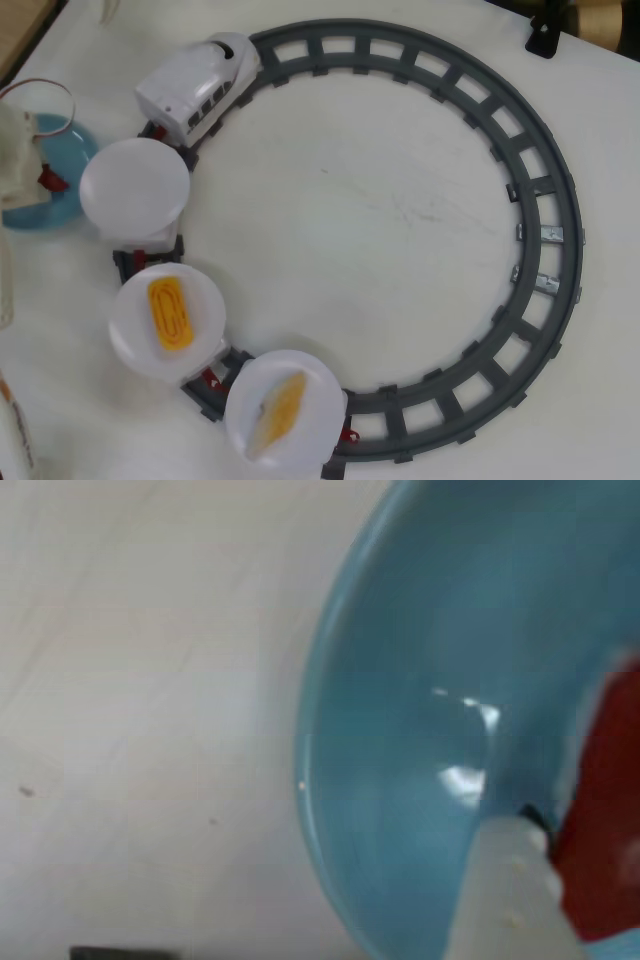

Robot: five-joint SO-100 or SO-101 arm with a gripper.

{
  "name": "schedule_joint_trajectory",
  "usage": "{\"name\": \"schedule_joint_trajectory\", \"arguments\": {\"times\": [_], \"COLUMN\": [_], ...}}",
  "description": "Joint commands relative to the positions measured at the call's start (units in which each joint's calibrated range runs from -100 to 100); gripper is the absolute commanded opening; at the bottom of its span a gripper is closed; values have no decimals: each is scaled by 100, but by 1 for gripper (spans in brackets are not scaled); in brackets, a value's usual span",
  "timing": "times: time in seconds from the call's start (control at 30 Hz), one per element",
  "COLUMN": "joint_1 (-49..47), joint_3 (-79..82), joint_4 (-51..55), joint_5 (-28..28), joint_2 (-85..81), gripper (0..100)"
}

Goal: Pick up the sushi from the Shinkansen and put it on the blue dish

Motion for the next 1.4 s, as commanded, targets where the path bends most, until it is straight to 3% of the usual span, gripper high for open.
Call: {"name": "schedule_joint_trajectory", "arguments": {"times": [0.0, 0.33, 0.67, 0.93, 1.37], "joint_1": [78, 61, 61, 122, 1020], "joint_3": [-264, -363, -1103, 1395, 6409], "joint_4": [-8, 17, 697, 697, 629], "joint_5": [46, 9, -6, -38, 4], "joint_2": [-87, -195, -842, -3197, -8017], "gripper": [18, 19, 19, 19, 19]}}
